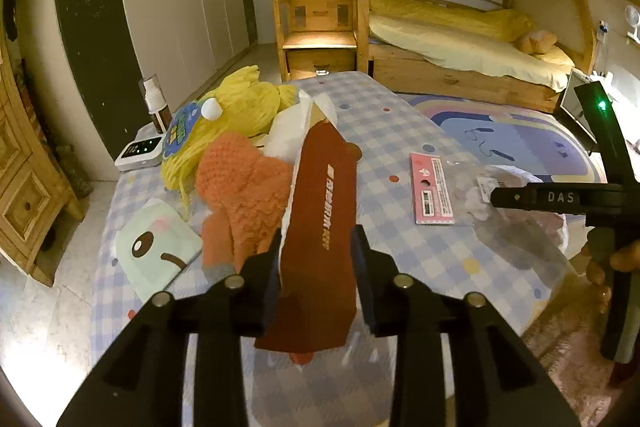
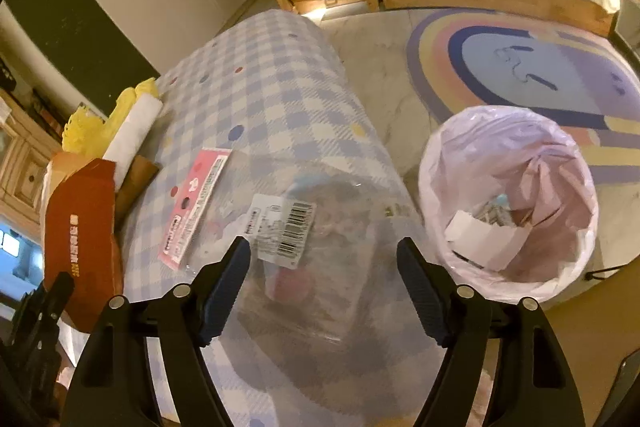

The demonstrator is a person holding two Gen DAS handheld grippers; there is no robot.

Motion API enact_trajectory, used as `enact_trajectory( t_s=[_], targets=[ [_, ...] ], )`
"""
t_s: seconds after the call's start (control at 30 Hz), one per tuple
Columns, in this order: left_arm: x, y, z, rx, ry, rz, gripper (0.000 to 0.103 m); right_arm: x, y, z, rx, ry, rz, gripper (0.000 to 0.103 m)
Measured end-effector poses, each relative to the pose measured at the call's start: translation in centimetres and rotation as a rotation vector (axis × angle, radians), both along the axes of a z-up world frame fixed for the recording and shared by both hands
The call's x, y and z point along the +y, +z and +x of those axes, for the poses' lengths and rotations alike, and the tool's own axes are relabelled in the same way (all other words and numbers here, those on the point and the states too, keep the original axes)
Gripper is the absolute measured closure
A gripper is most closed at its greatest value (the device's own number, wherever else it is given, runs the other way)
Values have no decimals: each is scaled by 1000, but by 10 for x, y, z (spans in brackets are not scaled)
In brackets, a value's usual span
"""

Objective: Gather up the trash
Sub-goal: 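Grasp the clear plastic bag with the pink tag using the right tool, then carry both items to the pink bin and release them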

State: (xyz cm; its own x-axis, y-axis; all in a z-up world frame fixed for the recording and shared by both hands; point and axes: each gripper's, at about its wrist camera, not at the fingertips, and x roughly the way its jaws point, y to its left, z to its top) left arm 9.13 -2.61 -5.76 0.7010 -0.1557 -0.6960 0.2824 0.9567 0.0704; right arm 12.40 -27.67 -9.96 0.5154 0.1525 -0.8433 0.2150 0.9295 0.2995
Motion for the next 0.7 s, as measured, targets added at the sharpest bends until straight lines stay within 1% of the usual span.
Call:
enact_trajectory(
  t_s=[0.03, 0.07, 0.1, 0.13, 0.17, 0.2, 0.23, 0.33, 0.43, 0.5, 0.6, 0.7],
  targets=[
    [-1, 0, 0, -2, -4, 4, 74, 2, 1, 0, -8, -1, -16, 40],
    [-1, 3, 0, -6, -9, -6, 87, 3, 4, -2, -23, -1, -20, 44],
    [-1, 6, -3, -13, -17, -19, 101, 2, 6, -3, -38, 0, -11, 55],
    [-1, 9, -3, -3, -29, -40, 102, 3, 8, -5, -53, 0, -4, 62],
    [-1, 12, -4, 8, -37, -62, 103, 2, 11, -7, -67, 0, 1, 66],
    [-1, 14, -6, 6, -44, -72, 103, 1, 16, -11, -97, 0, 7, 75],
    [-3, 17, -9, -2, -48, -71, 103, 1, 20, -14, -114, 2, 12, 80],
    [-8, 27, -15, -6, -71, -100, 103, -1, 37, -27, -180, 15, 19, 89],
    [-18, 39, -20, -24, -101, -121, 103, -6, 56, -41, -232, 19, 21, 91],
    [-28, 46, -22, -29, -125, -139, 103, -11, 67, -50, -262, 12, 1, 96],
    [-47, 52, -24, -37, -166, -148, 103, -23, 85, -66, -300, -22, -54, 96],
    [-73, 56, -28, -40, -219, -153, 103, -39, 96, -84, -326, -74, -141, 96]
  ],
)
